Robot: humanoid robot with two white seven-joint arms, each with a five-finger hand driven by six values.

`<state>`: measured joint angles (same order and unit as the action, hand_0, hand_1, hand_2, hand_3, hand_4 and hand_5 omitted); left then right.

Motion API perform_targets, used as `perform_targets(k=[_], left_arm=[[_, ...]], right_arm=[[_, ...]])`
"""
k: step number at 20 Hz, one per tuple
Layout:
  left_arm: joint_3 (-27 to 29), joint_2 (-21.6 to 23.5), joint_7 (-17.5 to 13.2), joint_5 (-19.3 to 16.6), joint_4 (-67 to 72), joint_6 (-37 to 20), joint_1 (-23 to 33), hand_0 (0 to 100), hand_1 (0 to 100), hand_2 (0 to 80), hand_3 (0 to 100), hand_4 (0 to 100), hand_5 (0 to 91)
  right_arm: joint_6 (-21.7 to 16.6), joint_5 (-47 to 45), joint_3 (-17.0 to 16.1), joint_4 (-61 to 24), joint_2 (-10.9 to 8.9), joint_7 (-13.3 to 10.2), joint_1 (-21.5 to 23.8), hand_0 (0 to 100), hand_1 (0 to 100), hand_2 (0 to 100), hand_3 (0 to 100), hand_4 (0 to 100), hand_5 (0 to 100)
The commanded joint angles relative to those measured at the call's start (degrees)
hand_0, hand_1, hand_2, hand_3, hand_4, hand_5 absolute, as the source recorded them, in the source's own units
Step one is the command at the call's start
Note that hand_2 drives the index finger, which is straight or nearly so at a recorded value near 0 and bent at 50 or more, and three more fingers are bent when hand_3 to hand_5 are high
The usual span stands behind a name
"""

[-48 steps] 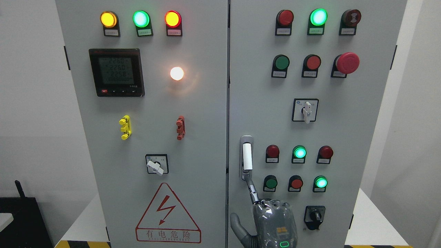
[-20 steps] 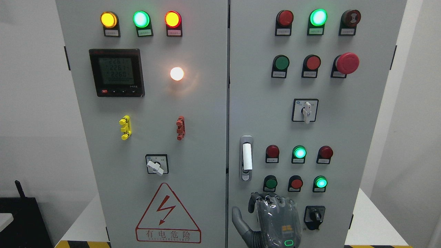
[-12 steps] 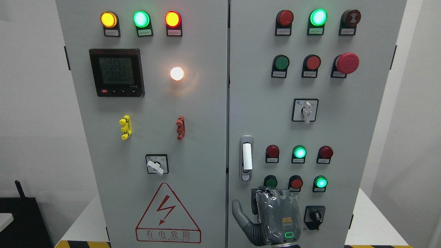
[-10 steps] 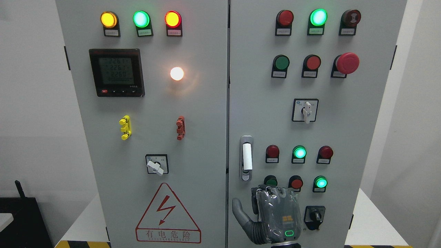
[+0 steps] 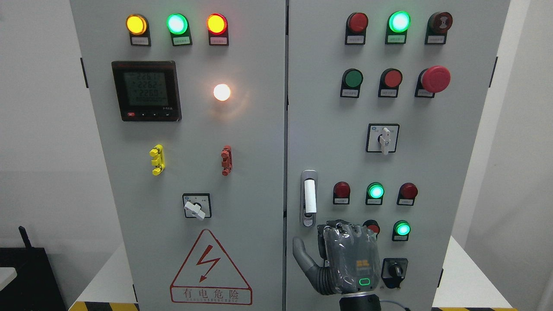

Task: Release door handle
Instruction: 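Lift the right hand upward alongside the silver handle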

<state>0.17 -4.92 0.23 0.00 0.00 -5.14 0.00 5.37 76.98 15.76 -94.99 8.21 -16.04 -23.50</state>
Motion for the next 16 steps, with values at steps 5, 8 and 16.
perform_targets(k=[5,8,16], left_arm=[[1.8,0.0,0.0,-1.7,1.3,0.0,-0.9,12,39,0.0,0,0,0.0],[1.8,0.0,0.0,-1.7,1.3,0.0,-0.9,12,39,0.0,0,0,0.0],[1.8,0.0,-0.1,-1.7,1.4,0.0,-0.9,12,39,0.0,0,0,0.0]], right_arm=[[0.2,0.3,-0.6,0.0,0.23,0.3,-3.2,36,37,100,100,100,98],[1.1,0.8,-0.5,0.0,0.23,0.7,-3.5,36,37,100,100,100,98],[1.2,1.2,-0.4,0.1,0.23,0.8,-5.1,34,40,100,100,100,98]])
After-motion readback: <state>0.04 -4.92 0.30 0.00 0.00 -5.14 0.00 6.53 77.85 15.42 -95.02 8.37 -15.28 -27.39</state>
